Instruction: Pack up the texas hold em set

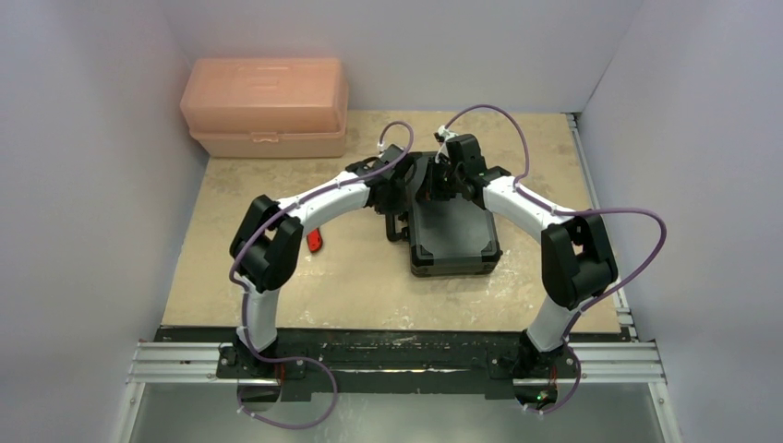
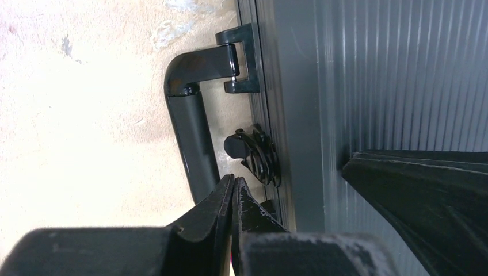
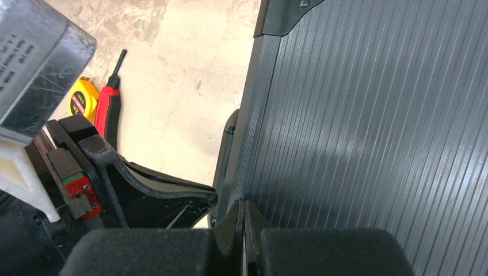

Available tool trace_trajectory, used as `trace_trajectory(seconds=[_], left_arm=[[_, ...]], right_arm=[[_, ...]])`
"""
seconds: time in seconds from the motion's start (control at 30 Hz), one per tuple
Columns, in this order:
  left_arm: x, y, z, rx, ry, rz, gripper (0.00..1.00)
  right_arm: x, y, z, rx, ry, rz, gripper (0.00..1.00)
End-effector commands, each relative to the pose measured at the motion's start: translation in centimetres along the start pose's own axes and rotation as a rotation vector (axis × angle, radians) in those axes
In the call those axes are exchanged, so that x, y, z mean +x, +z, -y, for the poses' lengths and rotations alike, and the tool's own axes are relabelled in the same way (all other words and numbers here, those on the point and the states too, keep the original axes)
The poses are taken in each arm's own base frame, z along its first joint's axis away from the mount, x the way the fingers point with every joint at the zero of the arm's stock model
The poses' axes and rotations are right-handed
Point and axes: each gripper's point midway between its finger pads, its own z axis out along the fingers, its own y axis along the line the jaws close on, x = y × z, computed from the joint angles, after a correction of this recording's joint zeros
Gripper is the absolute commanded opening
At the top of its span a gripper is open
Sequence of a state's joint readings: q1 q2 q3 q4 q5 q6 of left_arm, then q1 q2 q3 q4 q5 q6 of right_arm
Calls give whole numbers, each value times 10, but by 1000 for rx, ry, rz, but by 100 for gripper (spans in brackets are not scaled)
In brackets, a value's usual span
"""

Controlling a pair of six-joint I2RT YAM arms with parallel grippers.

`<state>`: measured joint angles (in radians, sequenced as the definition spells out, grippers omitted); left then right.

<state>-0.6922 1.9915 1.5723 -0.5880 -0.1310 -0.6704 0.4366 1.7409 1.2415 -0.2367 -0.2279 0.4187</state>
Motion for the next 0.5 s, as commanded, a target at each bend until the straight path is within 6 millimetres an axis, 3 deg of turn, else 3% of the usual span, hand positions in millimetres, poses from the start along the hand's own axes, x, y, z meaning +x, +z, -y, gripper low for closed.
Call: trace_trajectory(seconds=[0.0,0.2,0.47], left_arm=[[0,-11,-1,18,-14,3,0],[-4,-9,-5,5,-7,16,0],[-3,11,-2,14,-12,-5,0]], right_arm=[[69,-2,38,143,14,-232,0],[68,-3,38,144,15,-232,0],[72,-2,40,151,11,-240,0]])
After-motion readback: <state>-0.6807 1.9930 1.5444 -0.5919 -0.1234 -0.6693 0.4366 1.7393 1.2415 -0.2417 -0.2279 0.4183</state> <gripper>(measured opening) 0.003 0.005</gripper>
